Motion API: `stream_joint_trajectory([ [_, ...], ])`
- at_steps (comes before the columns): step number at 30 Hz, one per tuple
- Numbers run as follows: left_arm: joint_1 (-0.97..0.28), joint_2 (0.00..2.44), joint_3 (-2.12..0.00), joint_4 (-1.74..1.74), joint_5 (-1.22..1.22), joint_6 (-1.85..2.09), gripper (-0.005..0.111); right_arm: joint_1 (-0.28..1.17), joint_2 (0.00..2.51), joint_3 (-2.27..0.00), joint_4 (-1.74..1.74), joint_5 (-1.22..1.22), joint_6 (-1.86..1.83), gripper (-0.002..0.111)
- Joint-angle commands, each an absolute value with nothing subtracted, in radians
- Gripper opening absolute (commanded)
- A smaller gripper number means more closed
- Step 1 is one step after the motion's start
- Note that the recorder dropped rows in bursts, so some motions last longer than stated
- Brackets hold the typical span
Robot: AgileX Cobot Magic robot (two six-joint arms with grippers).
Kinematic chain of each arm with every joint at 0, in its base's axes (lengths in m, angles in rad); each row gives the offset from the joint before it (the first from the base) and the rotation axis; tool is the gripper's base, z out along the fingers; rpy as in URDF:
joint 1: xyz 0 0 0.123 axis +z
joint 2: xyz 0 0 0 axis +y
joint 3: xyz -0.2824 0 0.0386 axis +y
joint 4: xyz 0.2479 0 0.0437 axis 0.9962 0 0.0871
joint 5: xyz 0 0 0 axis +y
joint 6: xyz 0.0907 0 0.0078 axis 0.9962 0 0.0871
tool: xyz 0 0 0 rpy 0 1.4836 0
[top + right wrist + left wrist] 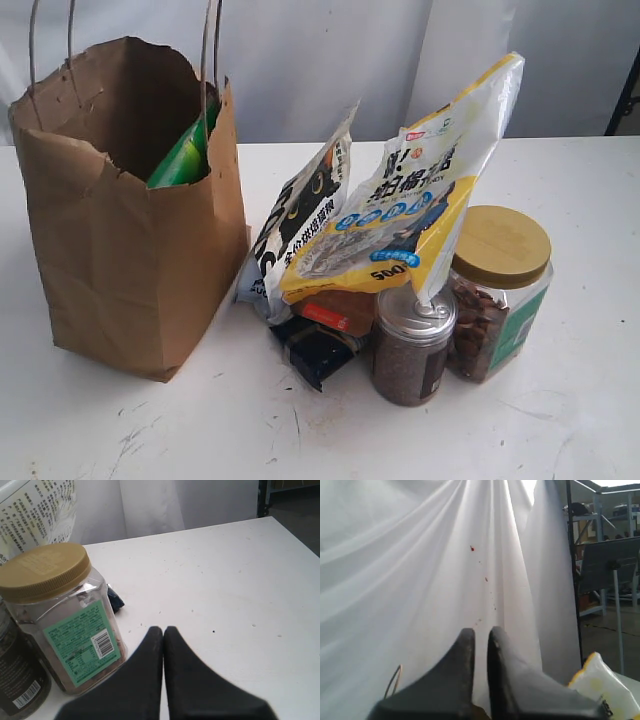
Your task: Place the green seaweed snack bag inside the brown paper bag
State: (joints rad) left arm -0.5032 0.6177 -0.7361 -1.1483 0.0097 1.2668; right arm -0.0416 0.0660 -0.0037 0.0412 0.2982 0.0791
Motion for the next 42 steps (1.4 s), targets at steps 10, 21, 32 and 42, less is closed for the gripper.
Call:
stream_joint_trajectory([
  [10,-0.504,0.349,-0.467,-1.213,0.031,1.262,0.000,-0.040,0.061,0.000,0.042,0.293,0.081,0.000],
  [21,-0.504,0.264,-0.375,-1.026,0.096,1.260,0.000,-0.040,0.061,0.000,0.042,0.293,0.081,0.000],
  [32,-0.205,0.161,-0.289,-0.640,0.304,0.409,0.000,-0.040,0.061,0.000,0.042,0.293,0.081,0.000],
  [42,0.160,0.000,-0.164,-0.375,0.528,0.018,0.000,-0.040,0.061,0.000,0.042,0.295,0.081,0.000],
])
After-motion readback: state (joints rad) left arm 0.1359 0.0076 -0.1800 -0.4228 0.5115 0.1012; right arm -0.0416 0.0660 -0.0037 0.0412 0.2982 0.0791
